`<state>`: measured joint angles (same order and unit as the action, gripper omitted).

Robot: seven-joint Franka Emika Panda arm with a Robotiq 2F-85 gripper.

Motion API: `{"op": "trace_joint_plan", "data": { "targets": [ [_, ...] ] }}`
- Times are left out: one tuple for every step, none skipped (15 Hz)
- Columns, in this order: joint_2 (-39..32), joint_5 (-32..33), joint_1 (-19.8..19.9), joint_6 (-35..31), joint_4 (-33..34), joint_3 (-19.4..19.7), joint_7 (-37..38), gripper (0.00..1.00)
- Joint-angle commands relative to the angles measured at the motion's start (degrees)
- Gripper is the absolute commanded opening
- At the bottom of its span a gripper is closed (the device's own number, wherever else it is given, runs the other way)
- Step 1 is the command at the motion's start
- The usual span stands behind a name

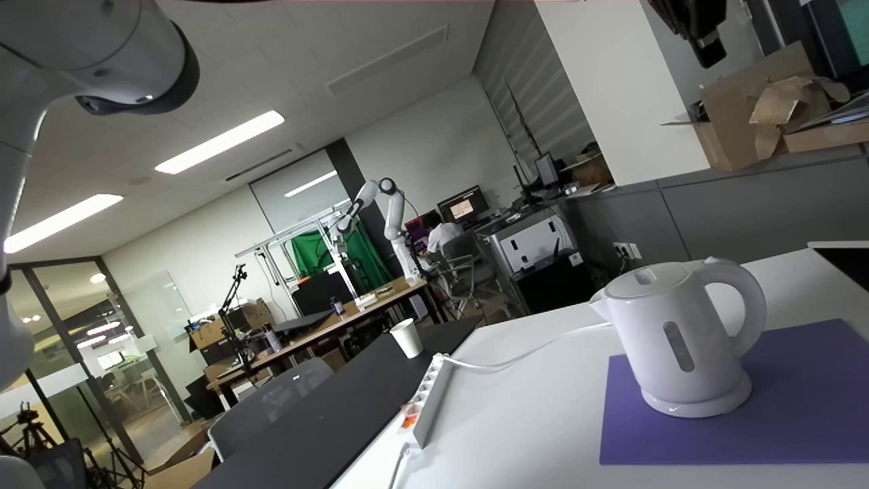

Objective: Turn on the kettle

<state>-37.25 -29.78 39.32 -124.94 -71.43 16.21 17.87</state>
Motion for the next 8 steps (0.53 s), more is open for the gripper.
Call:
{"op": "trace_joint_plan", "data": {
  "targets": [
    [-5.4,-2.3,3.6,1.2,6.6,-3.5,2.8,0.00],
    [-6.8,-2.5,4.4,2.3,7.9,-4.2,3.3,0.00],
    [-8.0,-2.4,4.9,3.5,9.1,-4.6,4.0,0.00],
    [-9.9,-2.7,4.7,6.1,11.3,-3.7,4.9,0.00],
    [-11.2,-2.4,5.1,7.9,12.7,-3.7,6.0,0.00],
    [-12.5,-2.4,5.5,9.5,14.3,-3.8,6.6,0.00],
    [-13.7,-2.2,5.8,11.2,15.8,-3.8,7.4,0.00],
    [-15.0,-2.2,6.0,12.6,17.2,-3.8,8.1,0.00]
  ]
}}
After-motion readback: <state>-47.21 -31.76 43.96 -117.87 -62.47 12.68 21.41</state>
